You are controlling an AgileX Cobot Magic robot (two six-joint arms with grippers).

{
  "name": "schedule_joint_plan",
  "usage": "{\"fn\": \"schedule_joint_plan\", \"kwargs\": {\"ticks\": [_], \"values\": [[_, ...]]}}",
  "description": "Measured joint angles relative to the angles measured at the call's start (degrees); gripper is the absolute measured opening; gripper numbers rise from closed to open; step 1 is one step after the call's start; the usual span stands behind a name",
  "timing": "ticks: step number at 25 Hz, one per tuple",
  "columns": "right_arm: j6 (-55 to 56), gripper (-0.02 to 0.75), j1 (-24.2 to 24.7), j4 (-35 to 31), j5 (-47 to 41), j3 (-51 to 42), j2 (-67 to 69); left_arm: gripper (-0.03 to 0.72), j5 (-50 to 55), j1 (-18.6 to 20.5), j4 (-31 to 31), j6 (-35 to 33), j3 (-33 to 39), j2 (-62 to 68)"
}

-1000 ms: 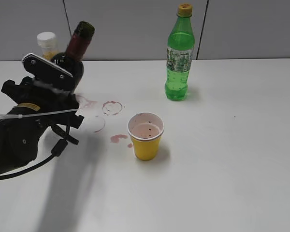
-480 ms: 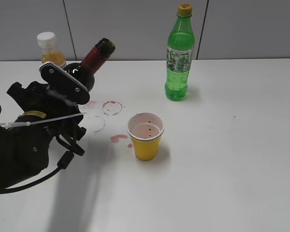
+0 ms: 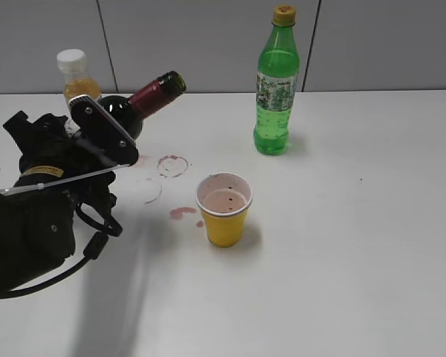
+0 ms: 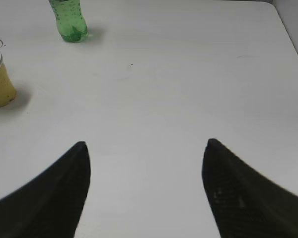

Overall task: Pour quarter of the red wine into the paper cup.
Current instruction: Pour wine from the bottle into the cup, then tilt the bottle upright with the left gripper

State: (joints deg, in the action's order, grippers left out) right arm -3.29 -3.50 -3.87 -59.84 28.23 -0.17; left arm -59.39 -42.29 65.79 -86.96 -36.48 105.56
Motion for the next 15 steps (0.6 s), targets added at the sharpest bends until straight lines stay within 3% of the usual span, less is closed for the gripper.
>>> {"fn": "schedule_joint_plan", "kwargs": {"ticks": [15], "values": [[0.0,0.533,0.0,0.0,0.0,0.0,0.0,0.53,-4.81,-0.18,-9.72,-4.14,4.11,0.18]]}}
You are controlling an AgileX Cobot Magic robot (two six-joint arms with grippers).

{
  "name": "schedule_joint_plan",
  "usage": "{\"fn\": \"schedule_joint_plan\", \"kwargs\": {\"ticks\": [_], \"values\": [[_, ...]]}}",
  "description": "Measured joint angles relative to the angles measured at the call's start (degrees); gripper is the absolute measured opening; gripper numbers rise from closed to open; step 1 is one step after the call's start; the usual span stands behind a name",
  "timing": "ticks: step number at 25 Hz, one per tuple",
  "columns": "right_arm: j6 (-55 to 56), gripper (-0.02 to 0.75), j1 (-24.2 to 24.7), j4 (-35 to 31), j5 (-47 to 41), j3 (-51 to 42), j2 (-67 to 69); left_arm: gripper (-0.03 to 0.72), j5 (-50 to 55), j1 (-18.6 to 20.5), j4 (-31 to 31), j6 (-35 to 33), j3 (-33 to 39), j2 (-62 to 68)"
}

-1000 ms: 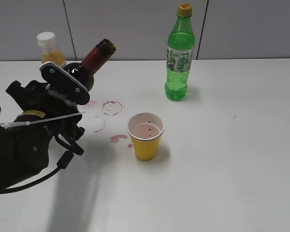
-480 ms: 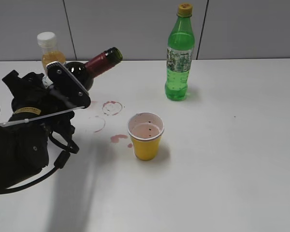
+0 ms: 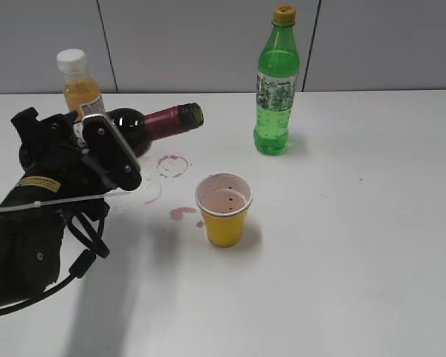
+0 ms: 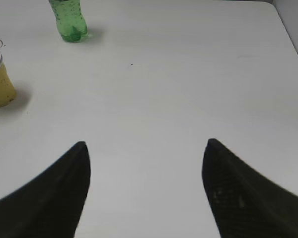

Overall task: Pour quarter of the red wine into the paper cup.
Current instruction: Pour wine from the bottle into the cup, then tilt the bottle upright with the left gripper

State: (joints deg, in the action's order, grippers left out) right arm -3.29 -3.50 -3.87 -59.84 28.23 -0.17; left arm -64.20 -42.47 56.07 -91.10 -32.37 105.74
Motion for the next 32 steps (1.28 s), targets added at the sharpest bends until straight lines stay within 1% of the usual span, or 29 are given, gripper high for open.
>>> {"fn": "schedule_joint_plan", "kwargs": {"ticks": [5,9,16,20,24,32], "values": [[0.0,0.533,0.0,0.0,0.0,0.0,0.0,0.53,-0.39,-0.4,-2.07,-1.74,0.0,2.19],[0.0,0.533,0.0,0.0,0.0,0.0,0.0,0.53,-0.44,-0.51,-2.47,-3.14,0.0,3.45],[0.0,0.533,0.0,0.0,0.0,0.0,0.0,0.53,-0.28,-0.51,-2.0,-6.61,-0.11,5.05],[0.0,0.533,0.0,0.0,0.0,0.0,0.0,0.53,-0.42,-0.51,-0.6,-8.87,-1.79,5.05],[0.0,0.533,0.0,0.0,0.0,0.0,0.0,0.53,-0.47,-0.51,-0.54,-10.91,-2.95,5.36],[0.0,0.533,0.0,0.0,0.0,0.0,0.0,0.53,-0.47,-0.51,-0.07,-14.74,-2.99,5.54]]}}
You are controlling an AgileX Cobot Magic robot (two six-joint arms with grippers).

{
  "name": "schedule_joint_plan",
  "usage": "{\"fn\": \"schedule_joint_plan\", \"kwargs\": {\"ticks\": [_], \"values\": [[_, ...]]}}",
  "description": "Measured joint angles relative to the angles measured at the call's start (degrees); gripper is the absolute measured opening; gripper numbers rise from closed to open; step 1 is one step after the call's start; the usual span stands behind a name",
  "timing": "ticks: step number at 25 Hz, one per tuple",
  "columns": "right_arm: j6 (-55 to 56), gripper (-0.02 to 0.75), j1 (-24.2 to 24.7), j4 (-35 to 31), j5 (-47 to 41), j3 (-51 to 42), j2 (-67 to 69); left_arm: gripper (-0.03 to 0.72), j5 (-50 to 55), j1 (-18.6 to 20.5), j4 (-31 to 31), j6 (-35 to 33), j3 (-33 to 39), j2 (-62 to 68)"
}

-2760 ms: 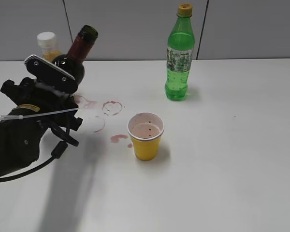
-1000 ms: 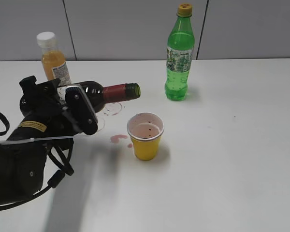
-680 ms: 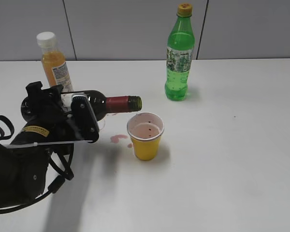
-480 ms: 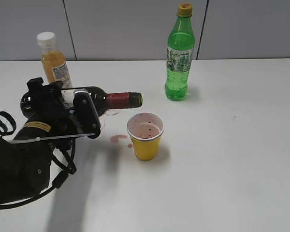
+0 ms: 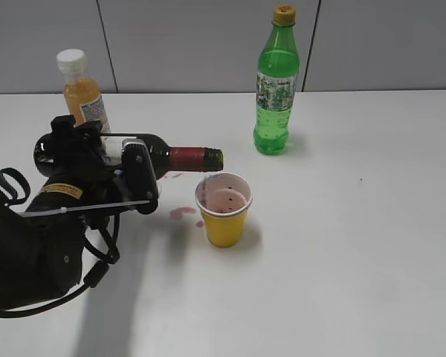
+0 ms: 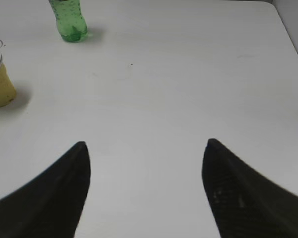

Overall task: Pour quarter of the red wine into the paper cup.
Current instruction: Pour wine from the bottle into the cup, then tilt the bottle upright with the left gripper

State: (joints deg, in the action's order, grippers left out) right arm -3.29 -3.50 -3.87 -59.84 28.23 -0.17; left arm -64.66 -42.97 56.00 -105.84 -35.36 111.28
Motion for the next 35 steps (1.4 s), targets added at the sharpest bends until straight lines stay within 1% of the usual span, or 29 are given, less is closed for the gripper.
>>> {"fn": "schedule_joint_plan", "kwargs": {"ticks": [3,11,24,30,35], "values": [[0.0,0.533,0.0,0.0,0.0,0.0,0.0,0.53,0.0,0.0,0.86,-1.21,0.0,0.0],[0.0,0.533,0.0,0.0,0.0,0.0,0.0,0.53,0.0,0.0,0.63,-5.59,0.0,0.0],[0.0,0.533,0.0,0.0,0.0,0.0,0.0,0.53,0.0,0.0,0.58,-6.11,0.0,0.0],[0.0,0.533,0.0,0.0,0.0,0.0,0.0,0.53,0.0,0.0,0.53,-5.24,0.0,0.0],[0.0,0.533,0.0,0.0,0.0,0.0,0.0,0.53,0.0,0.0,-1.21,-0.4,0.0,0.0]]}}
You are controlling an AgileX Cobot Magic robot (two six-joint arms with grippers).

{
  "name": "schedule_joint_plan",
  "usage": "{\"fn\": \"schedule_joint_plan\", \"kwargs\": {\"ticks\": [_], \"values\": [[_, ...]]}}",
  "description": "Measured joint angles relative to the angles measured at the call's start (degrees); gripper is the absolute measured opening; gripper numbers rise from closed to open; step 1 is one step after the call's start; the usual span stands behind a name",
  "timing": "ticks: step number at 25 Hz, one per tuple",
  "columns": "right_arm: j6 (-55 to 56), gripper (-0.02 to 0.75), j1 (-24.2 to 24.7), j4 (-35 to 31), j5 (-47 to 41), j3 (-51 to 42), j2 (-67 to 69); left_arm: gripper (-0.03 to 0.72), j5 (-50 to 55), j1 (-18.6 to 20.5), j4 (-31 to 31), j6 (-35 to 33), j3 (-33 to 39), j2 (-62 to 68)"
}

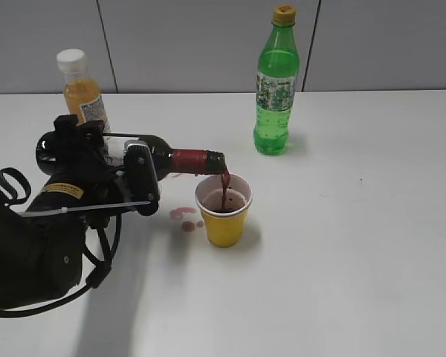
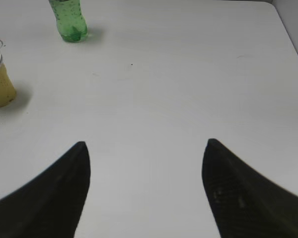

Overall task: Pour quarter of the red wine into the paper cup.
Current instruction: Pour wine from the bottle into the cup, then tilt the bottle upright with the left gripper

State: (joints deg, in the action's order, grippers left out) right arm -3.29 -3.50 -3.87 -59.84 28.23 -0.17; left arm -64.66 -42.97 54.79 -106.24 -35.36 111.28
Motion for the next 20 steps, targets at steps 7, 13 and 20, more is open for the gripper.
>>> {"fn": "schedule_joint_plan", "kwargs": {"ticks": [7,13,20], "values": [[0.0,0.533,0.0,0.0,0.0,0.0,0.0,0.53,0.0,0.0,-4.82,11.98,0.0,0.0],[0.0,0.533,0.0,0.0,0.0,0.0,0.0,0.53,0.12,0.0,-7.91,29.45,0.0,-0.33],[0.0,0.533,0.0,0.0,0.0,0.0,0.0,0.53,0.04,1.35,-10.13,48.51,0.0,-3.66]]}}
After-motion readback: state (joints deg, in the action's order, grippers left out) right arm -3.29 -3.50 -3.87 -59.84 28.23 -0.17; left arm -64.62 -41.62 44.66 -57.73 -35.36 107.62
